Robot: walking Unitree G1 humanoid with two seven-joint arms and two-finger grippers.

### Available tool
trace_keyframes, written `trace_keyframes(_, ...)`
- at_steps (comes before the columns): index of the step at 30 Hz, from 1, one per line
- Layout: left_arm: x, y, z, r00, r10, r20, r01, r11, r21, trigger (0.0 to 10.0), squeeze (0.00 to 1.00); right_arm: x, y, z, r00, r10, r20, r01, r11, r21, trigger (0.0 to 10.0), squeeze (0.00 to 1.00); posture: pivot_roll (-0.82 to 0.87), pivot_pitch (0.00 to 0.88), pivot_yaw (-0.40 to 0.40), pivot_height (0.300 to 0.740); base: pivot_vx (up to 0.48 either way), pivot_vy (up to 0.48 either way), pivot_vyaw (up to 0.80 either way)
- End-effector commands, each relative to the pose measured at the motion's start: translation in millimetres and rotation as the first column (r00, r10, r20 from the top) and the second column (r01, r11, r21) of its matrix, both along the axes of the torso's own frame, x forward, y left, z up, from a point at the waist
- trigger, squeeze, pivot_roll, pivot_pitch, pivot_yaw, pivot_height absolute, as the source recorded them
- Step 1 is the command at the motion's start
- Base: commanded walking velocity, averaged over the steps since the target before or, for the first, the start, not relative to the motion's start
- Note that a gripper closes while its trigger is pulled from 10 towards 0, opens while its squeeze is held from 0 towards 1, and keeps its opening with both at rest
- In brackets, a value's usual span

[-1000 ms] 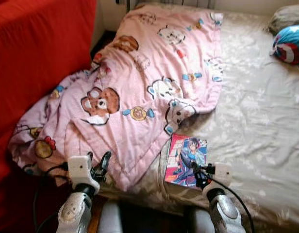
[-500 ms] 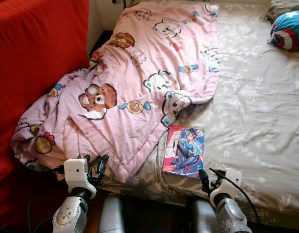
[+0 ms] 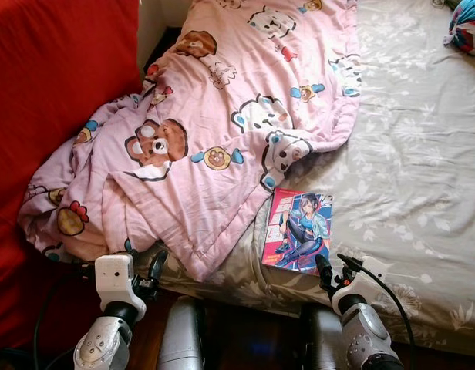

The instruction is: Clean up the room

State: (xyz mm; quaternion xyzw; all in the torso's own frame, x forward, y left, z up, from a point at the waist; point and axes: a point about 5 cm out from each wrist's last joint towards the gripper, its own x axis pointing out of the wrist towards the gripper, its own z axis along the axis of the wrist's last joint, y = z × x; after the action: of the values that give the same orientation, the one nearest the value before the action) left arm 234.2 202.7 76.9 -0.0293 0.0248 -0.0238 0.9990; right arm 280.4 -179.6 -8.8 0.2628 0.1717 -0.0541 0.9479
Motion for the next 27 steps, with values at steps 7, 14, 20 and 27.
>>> trace_keyframes(7, -6.3, 6.0, -2.2, 0.999, 0.003, -0.035, -0.002, 1.000, 0.018, 10.0, 0.00, -1.5, -5.9, 5.8, 0.994, -0.032, 0.108, 0.028, 0.999, 0.039, 10.0, 0.00, 0.13, 0.328, 0.090, 0.611, 0.000, 0.000, 0.00)
trace_keyframes(14, -4.6, 3.4, -3.4, 0.999, -0.003, -0.039, 0.004, 1.000, 0.017, 10.0, 0.00, -6.4, 2.5, -1.4, 0.996, 0.024, 0.086, -0.033, 0.994, 0.100, 10.0, 0.00, 0.13, 0.326, 0.093, 0.611, 0.000, 0.000, 0.00)
trace_keyframes(20, -6.5, 4.7, -3.4, 0.999, -0.004, -0.042, 0.005, 1.000, 0.021, 10.0, 0.00, -8.6, 10.4, -4.1, 0.995, 0.053, 0.084, -0.064, 0.990, 0.127, 10.0, 0.00, 0.14, 0.331, 0.097, 0.611, 0.000, 0.000, 0.00)
trace_keyframes(27, -8.9, 8.0, -1.8, 0.999, -0.004, -0.045, 0.005, 1.000, 0.028, 10.0, 0.00, -14.2, 16.6, -10.6, 0.995, 0.083, 0.053, -0.090, 0.984, 0.153, 10.0, 0.00, 0.15, 0.335, 0.102, 0.611, 0.000, 0.000, 0.00)
